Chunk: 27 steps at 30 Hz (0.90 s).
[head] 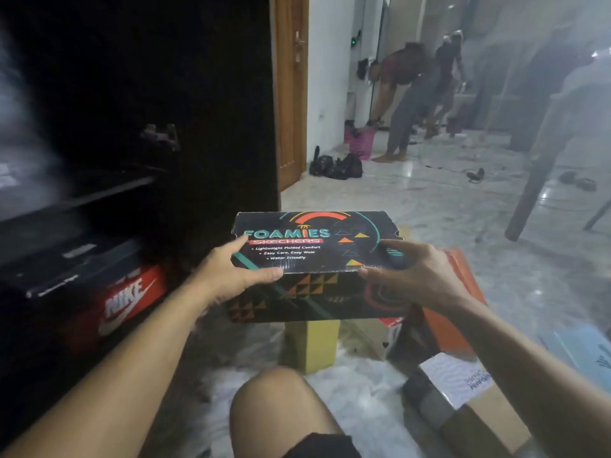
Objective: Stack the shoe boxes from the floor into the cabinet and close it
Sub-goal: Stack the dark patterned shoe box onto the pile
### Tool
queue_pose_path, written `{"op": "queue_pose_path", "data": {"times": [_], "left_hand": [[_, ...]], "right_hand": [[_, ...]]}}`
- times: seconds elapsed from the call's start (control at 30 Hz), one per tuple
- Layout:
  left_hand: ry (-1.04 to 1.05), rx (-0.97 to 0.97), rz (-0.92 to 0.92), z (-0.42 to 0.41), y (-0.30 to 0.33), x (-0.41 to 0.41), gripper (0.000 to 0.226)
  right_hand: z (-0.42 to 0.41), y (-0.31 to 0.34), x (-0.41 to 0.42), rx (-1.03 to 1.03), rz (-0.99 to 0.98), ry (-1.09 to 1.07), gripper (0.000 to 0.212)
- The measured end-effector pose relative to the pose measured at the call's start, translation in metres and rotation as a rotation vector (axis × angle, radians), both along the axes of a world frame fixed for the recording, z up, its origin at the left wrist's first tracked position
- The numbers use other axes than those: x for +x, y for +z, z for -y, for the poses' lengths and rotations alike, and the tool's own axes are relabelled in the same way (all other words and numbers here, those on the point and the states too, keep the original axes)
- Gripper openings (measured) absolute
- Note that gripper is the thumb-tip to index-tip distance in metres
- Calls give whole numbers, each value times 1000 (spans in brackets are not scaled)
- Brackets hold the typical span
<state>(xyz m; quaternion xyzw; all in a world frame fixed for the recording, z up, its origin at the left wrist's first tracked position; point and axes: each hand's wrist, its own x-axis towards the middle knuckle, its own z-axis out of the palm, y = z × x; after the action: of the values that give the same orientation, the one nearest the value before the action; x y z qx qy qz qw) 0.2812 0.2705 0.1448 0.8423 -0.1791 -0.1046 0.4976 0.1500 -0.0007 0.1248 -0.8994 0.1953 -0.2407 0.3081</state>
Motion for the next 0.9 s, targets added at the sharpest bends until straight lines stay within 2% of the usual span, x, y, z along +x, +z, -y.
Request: {"op": "queue_pose_path", "data": {"times": [0.13, 0.27, 0.4, 0.5, 0.57, 0.9], "left_hand": [[131, -19, -48, -69, 5, 13, 100], [251, -21, -84, -126, 3, 29, 97], [388, -4, -111, -176, -10, 57, 102], [494, -48, -129, -208, -19, 78, 103], [560, -90, -127, -226, -24, 93, 105], [805, -163, -30, -274, -57, 187, 105]], "right_hand": [[-55, 5, 55, -32, -56, 166, 70], [-102, 0, 118, -73, -127, 296, 87], [-150, -5, 180, -58, -165, 442, 78], [-185, -7, 221, -28, -193, 569, 58], [-203, -11, 252, -6, -203, 646, 55], [-270, -49, 415, -15, -146, 788, 66]]}}
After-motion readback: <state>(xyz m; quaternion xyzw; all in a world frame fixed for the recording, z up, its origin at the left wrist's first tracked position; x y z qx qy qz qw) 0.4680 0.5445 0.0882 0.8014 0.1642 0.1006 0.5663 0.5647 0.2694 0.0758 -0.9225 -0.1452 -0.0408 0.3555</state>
